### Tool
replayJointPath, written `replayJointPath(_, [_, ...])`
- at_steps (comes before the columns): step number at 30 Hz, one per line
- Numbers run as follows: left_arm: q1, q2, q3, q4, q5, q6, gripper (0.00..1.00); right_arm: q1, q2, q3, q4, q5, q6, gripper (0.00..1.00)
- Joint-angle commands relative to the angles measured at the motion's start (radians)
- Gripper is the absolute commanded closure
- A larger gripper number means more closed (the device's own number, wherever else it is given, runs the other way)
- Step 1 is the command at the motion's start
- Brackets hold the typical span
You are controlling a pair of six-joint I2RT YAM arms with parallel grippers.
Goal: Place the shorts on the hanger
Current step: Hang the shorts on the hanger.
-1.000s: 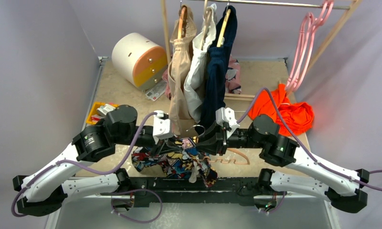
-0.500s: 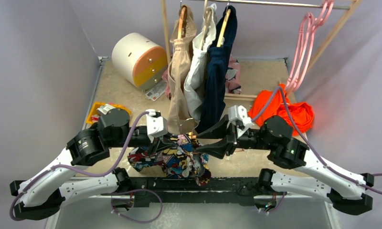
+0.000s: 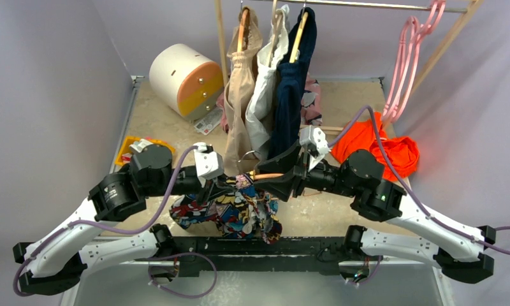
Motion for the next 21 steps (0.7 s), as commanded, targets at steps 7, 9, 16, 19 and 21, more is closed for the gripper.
replayJointPath(7, [0.0,-0.058,0.013,0.104,0.012,-0.024,1.0,0.001,-0.037,0.032,0.032,0.154,0.001,0.43])
replayJointPath(9, [0.0,-0.065,0.01,0.104,0.012,-0.026,1.0,0.0,-0.05,0.03,0.031,0.157,-0.001,0.42])
replayJointPath(16, [0.0,-0.074,0.013,0.111,0.032,-0.027,1.0,0.0,0.052,0.09,0.025,-0.109,-0.006,0.45])
replayJointPath(19, [0.0,-0.069,0.018,0.115,0.044,-0.025,1.0,0.001,0.102,0.112,0.028,-0.154,-0.013,0.48])
replayJointPath(21, [0.0,-0.068,0.022,0.113,0.049,-0.026,1.0,0.001,0.114,0.118,0.037,-0.158,-0.014,0.5])
